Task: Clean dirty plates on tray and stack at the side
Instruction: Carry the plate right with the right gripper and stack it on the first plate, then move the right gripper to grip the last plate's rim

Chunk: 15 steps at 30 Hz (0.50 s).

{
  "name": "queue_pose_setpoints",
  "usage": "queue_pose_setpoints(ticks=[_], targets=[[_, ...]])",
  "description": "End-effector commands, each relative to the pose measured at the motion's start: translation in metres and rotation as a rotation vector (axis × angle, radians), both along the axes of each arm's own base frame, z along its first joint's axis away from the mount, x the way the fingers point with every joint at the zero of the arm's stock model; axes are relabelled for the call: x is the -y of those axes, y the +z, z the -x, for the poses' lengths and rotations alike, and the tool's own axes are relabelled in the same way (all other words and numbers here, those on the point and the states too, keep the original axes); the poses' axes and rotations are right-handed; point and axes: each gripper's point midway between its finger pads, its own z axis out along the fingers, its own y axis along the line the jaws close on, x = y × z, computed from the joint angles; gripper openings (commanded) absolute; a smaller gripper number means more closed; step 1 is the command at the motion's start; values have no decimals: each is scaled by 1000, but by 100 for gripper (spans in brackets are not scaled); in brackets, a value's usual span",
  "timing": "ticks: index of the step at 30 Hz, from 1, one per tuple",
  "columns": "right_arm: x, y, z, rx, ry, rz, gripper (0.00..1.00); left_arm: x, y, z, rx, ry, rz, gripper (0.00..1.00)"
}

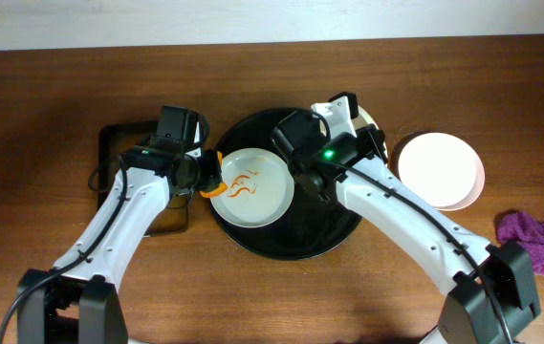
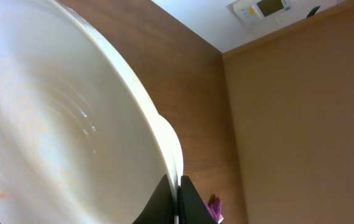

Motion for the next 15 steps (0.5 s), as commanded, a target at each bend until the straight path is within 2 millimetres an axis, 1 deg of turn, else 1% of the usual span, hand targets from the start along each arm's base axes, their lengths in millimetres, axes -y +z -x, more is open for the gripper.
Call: queue_pose_setpoints(ticks=[1,2,3,5,6,7,9,10,11,12,13,14,15], targets=[[25,-16,-5,-15,-114,-228,4,0,11,-1,37,-18,0,0],[39,-24,-6,-43,-159,-293,4,0,11,-1,37,-18,0,0],[57,-31,-7,-65,-213,-363,4,0,11,-1,37,-18,0,0],[117,-49,-4,-97,-392,-580,4,0,11,-1,37,-18,0,0],[147,-58,2,-102,-484,-684,4,0,11,-1,37,-18,0,0],[171,-64,8,-97,-556,-762,4,0,11,-1,37,-18,0,0],[202,-74,19,-87,-653,-873,4,0,11,-1,37,-18,0,0],[217,-82,25,-87,-703,-925,5,0,11,-1,37,-18,0,0],[221,-88,25,-92,-719,-973,24,0,11,-1,37,-18,0,0],[217,-91,22,-115,-681,-1013,40,0,11,-1,37,-18,0,0],[204,-91,15,-151,-597,-1064,43,0,11,-1,36,-18,0,0],[175,-89,5,-209,-460,-1157,47,0,11,-1,36,-17,0,0],[159,-88,2,-240,-393,-1201,47,0,11,-1,36,-18,0,0]])
